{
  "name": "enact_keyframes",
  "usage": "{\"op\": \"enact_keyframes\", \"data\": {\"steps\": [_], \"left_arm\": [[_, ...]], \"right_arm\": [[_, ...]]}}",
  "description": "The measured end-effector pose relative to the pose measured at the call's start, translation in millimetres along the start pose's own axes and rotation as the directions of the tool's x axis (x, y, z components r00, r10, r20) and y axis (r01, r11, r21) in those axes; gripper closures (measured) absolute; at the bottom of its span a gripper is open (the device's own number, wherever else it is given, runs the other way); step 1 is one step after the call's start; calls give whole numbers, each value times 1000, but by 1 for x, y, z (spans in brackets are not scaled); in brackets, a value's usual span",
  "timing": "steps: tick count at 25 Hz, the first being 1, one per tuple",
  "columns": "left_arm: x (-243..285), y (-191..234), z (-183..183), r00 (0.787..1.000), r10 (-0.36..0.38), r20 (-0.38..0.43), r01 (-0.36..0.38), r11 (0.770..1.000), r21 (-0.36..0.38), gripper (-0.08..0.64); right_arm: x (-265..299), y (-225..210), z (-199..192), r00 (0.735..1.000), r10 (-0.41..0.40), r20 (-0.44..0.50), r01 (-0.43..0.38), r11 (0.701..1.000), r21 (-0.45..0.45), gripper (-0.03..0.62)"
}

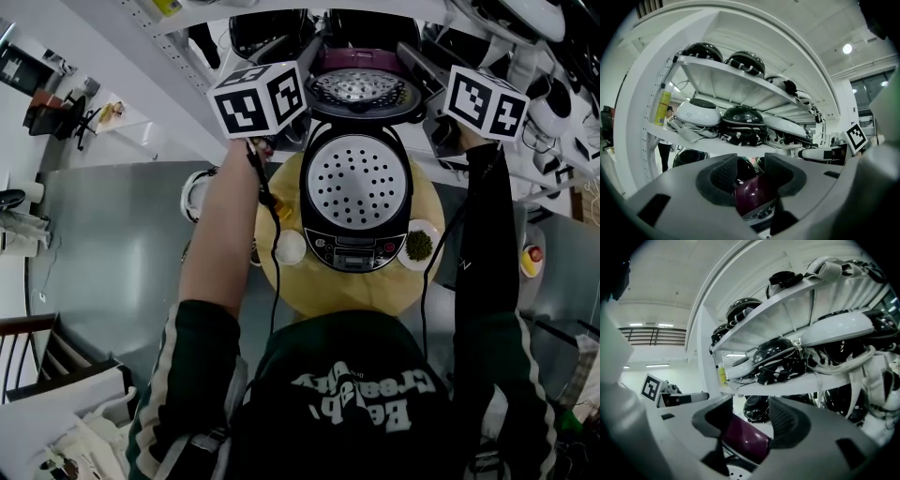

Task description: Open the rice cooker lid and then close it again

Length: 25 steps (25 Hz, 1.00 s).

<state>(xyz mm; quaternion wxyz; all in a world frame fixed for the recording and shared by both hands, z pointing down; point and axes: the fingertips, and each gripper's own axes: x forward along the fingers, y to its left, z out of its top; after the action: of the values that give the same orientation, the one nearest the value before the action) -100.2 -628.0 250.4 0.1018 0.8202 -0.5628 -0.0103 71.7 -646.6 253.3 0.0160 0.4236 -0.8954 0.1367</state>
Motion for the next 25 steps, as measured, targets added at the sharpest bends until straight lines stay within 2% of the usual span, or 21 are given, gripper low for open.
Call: {"op": "enact_keyframes", "data": {"steps": [7,14,25], "left_arm": [[-19,-5,-8,1000,-14,-9,14,999,-29,380],[-48,-20,-26,998,-64,-21,63,996,-60,377],[-91,-44,-67,990,-112,-86,111,994,-16,379]], "right_arm": [[-19,13,-11,1000,0,-1,0,1000,19,356],[-51,29,-33,1000,-2,-2,3,996,85,339],[-97,57,-80,997,-22,-75,30,994,109,356]]}}
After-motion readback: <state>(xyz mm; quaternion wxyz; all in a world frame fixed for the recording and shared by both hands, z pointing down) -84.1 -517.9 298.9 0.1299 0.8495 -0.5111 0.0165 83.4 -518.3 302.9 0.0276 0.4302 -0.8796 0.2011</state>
